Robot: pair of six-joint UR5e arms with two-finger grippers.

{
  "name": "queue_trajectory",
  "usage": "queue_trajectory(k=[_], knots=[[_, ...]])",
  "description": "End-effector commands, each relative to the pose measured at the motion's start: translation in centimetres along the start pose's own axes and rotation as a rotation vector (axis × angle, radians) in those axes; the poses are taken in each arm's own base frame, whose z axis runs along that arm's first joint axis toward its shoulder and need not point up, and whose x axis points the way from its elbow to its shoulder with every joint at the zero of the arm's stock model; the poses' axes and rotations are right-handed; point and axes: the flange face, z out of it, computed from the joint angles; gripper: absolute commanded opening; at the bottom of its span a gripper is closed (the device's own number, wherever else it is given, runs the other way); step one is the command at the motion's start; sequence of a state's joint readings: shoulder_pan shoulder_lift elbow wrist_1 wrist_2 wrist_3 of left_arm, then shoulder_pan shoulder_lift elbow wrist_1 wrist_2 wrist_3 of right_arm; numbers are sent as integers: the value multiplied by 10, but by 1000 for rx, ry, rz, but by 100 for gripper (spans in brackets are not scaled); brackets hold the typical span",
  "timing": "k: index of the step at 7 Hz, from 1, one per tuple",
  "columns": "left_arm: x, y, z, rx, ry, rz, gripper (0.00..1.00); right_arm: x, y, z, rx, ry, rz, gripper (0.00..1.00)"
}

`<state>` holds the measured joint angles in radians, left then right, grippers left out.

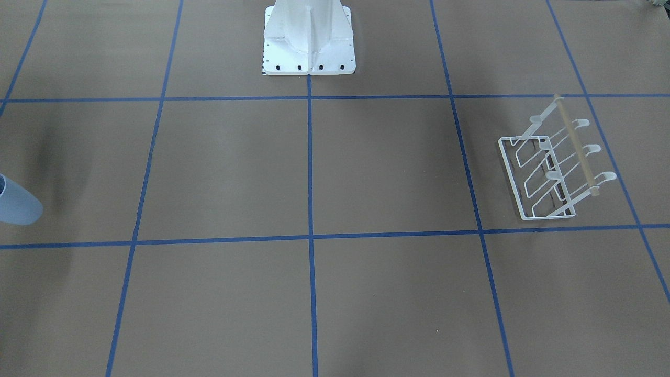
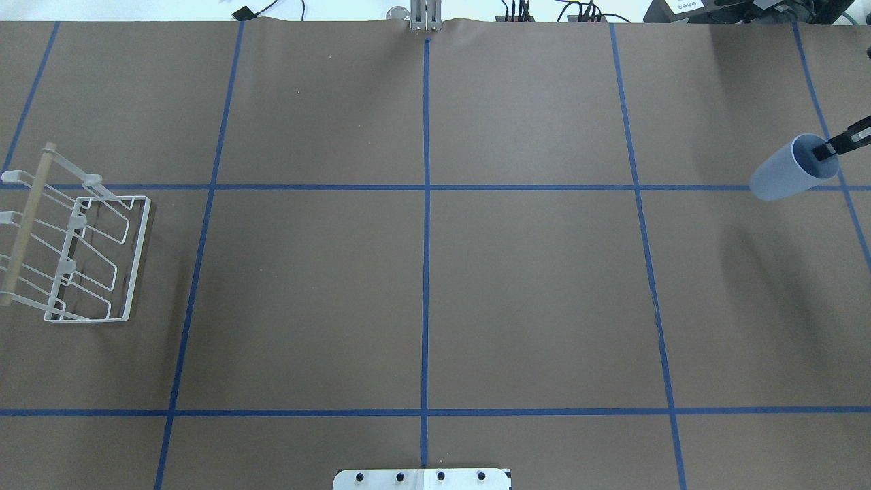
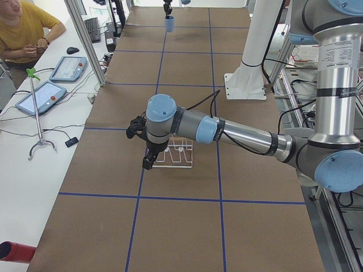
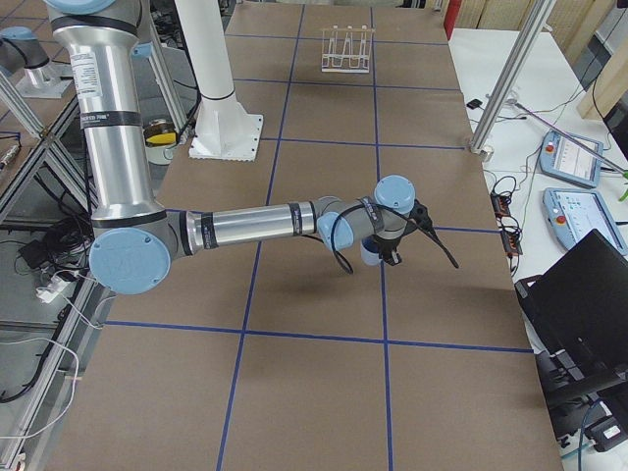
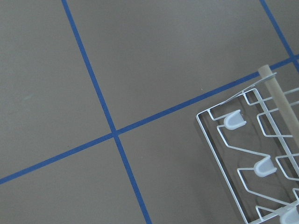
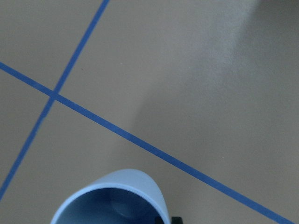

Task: Hang cup on cup holder
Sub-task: 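Lift the cup with the right gripper and tip it sideways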

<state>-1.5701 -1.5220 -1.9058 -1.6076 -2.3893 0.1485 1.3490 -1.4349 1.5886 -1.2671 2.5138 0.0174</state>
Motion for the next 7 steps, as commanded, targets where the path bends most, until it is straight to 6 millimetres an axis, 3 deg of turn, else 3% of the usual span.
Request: queue_trajectory(k=[1,3,5,7], knots=[[35,-32,-34,146,1,-102,99,-40,-26,-34,49,-229,42,0],[73,-42,-40,262,171,-192,99,-91,-35,-69,87,-277,73,0],[130,-49,-27,322,319,-248,99,-138,-33,-103,114,-300,147,0],[178,-53,-16,399,431,-342,99,-166,-20,-124,187,-338,182,0]])
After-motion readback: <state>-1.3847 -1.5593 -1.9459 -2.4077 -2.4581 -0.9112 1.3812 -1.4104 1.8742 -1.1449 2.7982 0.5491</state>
